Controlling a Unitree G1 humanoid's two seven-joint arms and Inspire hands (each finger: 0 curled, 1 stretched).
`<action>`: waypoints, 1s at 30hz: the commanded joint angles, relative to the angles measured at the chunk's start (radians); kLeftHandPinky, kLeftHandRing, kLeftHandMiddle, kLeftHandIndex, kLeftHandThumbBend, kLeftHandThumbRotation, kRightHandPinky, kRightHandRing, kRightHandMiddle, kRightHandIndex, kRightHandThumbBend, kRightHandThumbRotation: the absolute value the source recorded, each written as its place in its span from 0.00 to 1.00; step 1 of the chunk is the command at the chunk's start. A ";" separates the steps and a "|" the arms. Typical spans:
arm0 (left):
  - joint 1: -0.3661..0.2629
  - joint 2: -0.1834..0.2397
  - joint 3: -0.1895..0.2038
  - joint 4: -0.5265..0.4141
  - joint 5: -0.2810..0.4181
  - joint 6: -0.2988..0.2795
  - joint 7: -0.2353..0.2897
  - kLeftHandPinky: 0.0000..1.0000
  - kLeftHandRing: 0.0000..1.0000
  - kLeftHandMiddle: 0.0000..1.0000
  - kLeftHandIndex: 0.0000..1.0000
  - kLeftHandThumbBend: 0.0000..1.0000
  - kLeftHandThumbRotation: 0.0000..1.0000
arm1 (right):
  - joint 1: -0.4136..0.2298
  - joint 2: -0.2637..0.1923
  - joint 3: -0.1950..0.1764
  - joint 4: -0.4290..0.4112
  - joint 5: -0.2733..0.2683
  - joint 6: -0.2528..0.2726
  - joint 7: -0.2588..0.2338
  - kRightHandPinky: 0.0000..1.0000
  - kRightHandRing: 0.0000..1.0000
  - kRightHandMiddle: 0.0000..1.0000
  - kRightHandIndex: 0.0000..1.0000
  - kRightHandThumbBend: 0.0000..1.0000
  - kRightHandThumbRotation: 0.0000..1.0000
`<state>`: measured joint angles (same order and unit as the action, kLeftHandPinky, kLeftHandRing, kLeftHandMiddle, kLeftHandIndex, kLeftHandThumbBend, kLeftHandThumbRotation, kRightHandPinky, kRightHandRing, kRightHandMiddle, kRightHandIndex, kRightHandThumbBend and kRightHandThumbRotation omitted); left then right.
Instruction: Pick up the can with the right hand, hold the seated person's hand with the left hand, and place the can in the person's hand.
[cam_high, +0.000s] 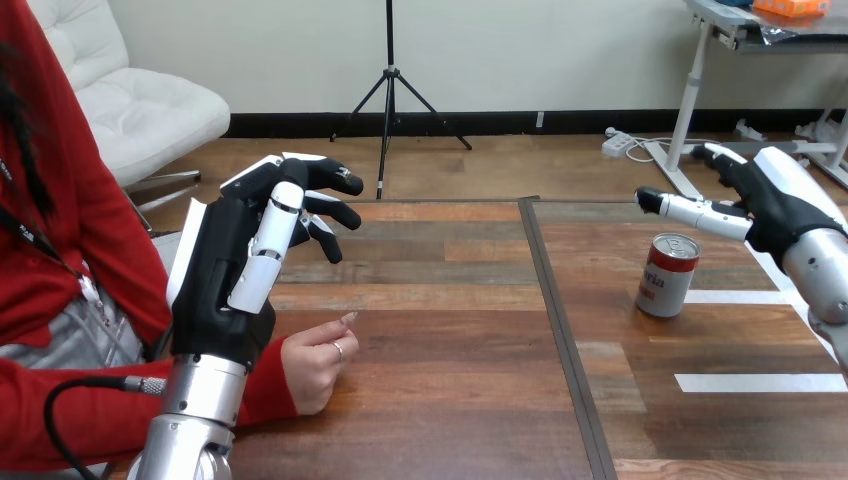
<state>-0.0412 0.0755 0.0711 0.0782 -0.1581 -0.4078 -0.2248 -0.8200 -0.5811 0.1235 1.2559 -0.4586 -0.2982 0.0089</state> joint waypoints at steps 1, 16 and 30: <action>-0.029 0.013 0.011 -0.018 -0.006 -0.027 -0.005 0.25 0.48 0.59 0.52 0.24 0.75 | -0.116 0.029 0.030 0.015 -0.015 0.032 -0.028 0.79 0.91 0.93 0.93 0.94 0.78; -0.025 0.011 0.017 -0.031 -0.006 -0.021 -0.006 0.26 0.49 0.58 0.52 0.21 0.74 | -0.133 0.077 0.081 0.044 -0.039 0.125 -0.033 0.79 0.90 0.91 0.91 0.93 0.78; -0.014 0.013 0.020 -0.055 -0.019 -0.009 -0.014 0.25 0.49 0.58 0.51 0.17 0.72 | -0.136 0.101 0.116 0.062 -0.054 0.176 -0.025 0.76 0.89 0.90 0.89 0.94 0.79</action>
<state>-0.0386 0.0755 0.0845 0.0775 -0.1644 -0.4086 -0.2340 -0.8525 -0.4869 0.2252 1.3159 -0.5034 -0.1364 -0.0001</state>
